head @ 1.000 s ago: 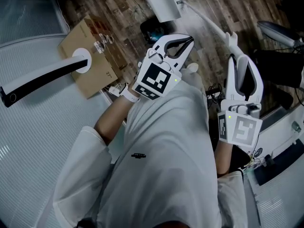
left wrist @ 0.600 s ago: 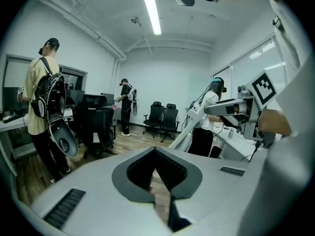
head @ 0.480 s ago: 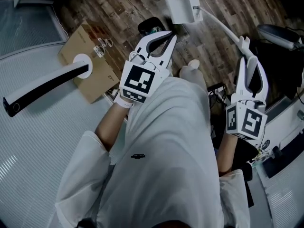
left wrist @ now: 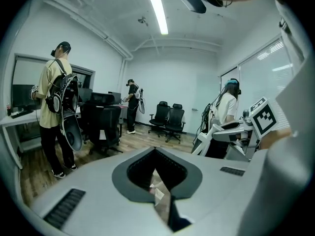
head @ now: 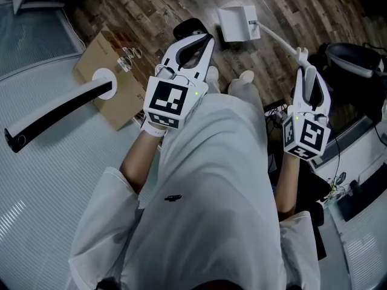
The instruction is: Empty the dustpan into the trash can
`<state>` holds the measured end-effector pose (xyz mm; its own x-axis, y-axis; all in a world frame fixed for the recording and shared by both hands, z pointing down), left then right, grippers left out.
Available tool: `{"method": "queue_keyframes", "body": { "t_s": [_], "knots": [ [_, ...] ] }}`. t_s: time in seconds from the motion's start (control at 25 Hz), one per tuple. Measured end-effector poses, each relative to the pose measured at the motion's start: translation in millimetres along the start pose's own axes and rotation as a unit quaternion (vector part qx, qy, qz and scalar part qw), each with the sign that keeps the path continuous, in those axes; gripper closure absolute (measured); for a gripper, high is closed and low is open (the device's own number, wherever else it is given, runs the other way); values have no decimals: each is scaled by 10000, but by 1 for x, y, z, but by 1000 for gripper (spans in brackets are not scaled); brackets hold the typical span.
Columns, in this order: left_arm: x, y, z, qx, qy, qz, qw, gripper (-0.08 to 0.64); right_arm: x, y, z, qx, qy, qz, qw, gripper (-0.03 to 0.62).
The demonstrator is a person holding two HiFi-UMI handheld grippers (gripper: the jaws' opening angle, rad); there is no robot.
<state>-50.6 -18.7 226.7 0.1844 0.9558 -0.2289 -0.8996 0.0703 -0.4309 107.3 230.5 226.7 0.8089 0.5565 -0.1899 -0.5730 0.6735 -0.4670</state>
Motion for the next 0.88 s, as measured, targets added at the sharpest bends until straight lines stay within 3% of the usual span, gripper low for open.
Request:
{"method": "queue_keyframes", "body": {
  "t_s": [0.56, 0.88],
  "knots": [
    [0, -1, 3, -6, 125, -154, 9998, 554, 8, -56, 68, -599, -230, 30, 9979, 462],
    [0, 2, 6, -49, 168, -290, 9994, 554, 10, -113, 106, -1214, -325, 177, 9919, 460]
  ]
}}
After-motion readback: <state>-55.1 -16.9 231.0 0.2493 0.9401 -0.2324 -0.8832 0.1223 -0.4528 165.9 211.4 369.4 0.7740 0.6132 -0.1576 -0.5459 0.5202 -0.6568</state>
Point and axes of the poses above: the fingertips, and each gripper's own axes: y backward along the fingers, x to its right, z out of its underside, the point moved 9 cm from there along y, backward along the fingers, and after that the axes turned 6 degrees about y, right-handed, at the moved point
